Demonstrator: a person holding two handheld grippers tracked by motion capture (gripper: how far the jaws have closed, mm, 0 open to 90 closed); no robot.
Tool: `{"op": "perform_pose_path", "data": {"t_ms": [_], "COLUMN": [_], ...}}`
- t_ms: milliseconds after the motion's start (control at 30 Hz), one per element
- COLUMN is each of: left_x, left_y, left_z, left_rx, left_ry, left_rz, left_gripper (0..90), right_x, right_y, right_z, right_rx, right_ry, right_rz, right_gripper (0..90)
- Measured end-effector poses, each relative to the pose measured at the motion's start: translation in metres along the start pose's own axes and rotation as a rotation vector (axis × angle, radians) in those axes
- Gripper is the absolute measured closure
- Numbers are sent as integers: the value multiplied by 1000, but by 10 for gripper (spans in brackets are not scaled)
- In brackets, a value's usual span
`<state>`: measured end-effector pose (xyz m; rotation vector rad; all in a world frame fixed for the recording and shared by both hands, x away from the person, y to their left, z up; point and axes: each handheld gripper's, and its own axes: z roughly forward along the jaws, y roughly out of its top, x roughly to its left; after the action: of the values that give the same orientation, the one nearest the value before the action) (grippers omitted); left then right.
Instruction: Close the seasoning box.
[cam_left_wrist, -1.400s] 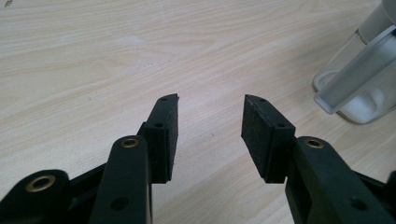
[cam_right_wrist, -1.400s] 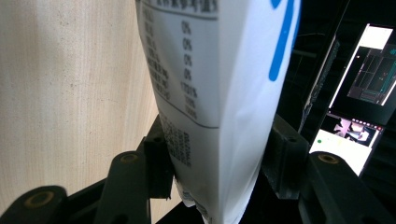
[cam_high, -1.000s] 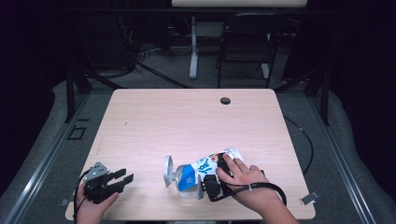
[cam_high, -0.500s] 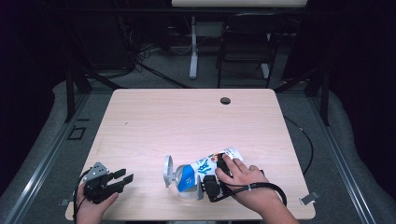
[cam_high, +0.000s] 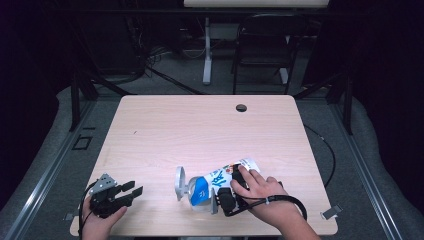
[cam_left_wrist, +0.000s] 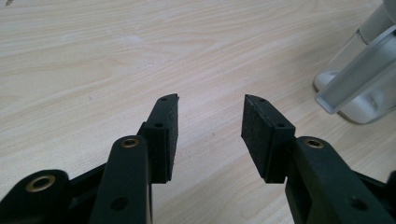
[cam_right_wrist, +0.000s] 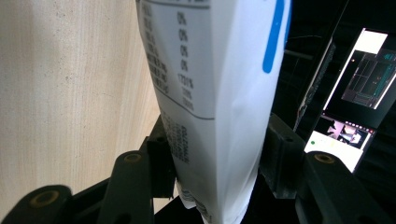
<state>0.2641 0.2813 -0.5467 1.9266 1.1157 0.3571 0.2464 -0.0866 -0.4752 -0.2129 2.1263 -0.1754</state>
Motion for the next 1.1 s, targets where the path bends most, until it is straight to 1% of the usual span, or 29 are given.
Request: {"op": "perform_pose_path", "data": {"t_ms": [333,367,400,700,933,1100], "left_x": [0,0,0,0,0,0], "left_y": [0,0,0,0,0,0], "left_z": [0,0,0,0,0,0], "left_rx": [0,0,0,-1,0,0], "left_ry": [1,1,0,-1,0,-1], "left_rz": [0,0,1,3,-1,2], "left_gripper": [565,566,566,565,563,563], "right_x": [0,-1,0,0,1,1], "right_y": [0,0,0,1,0,0], "right_z": [0,0,0,0,0,0], "right_rx": [-2,9,1,1,-4,0], "right_ry": [-2,-4,-4,-11,-11,-13], "right_rz": [-8,-17,-11,-22,-15,-24], "right_gripper": [536,536,536,537,538,538]}}
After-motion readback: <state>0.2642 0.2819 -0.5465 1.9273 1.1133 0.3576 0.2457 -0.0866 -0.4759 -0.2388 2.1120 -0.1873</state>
